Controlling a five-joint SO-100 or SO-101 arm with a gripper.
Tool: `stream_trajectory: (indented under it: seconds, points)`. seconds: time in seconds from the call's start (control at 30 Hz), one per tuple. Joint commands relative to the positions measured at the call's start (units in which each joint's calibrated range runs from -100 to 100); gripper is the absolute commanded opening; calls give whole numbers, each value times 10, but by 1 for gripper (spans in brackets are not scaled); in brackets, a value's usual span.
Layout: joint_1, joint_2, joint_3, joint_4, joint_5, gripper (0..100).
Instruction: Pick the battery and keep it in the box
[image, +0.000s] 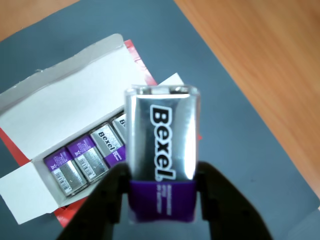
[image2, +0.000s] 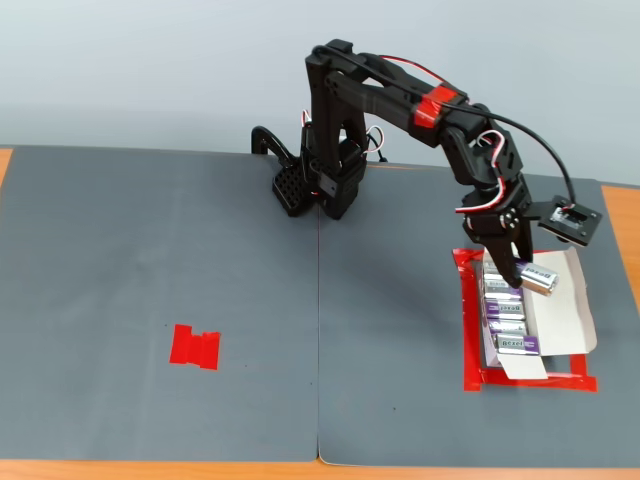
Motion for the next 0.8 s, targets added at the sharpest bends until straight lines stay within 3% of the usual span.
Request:
stream_trajectory:
  seconds: [0.0, 0.77]
  points:
    - [-9, 14, -39, 1, -1, 8]
    - [-30, 198, -111, 0, -2, 8]
